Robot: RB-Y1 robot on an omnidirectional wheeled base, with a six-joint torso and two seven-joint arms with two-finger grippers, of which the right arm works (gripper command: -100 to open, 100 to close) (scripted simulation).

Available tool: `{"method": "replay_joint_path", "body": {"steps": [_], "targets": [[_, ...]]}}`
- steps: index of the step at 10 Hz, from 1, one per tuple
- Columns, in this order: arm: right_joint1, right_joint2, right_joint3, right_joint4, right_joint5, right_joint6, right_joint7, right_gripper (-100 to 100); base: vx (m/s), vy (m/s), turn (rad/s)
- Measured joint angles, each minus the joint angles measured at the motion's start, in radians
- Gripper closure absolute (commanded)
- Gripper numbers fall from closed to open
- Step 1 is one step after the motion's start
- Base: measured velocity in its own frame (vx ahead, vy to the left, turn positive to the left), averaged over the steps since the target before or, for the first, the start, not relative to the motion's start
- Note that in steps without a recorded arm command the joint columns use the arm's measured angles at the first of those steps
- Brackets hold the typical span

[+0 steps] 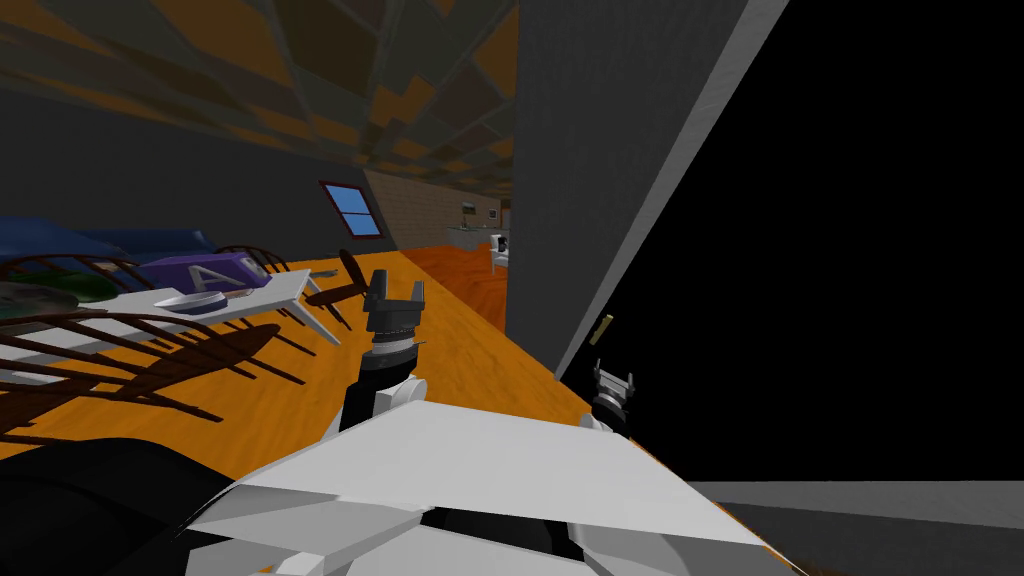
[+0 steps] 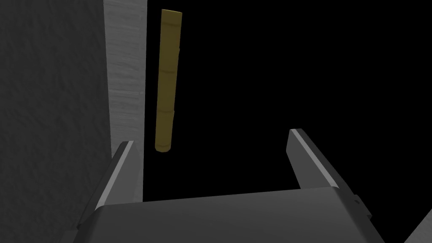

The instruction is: Pull the door open

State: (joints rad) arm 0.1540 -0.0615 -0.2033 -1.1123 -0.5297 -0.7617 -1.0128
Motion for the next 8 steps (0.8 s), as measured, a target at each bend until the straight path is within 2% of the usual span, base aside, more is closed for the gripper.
{"method": "replay_joint_path", "body": {"steps": [4, 8], "targets": [[-0.037, 0.008, -0.012, 0.103, -0.036, -0.026, -0.075, -100, 0.125, -0.063, 0.126], [-0.052, 0.028, -0.020, 0.164, -0.066, -0.039, -0.134, -100, 0.111, -0.077, 0.075]]}}
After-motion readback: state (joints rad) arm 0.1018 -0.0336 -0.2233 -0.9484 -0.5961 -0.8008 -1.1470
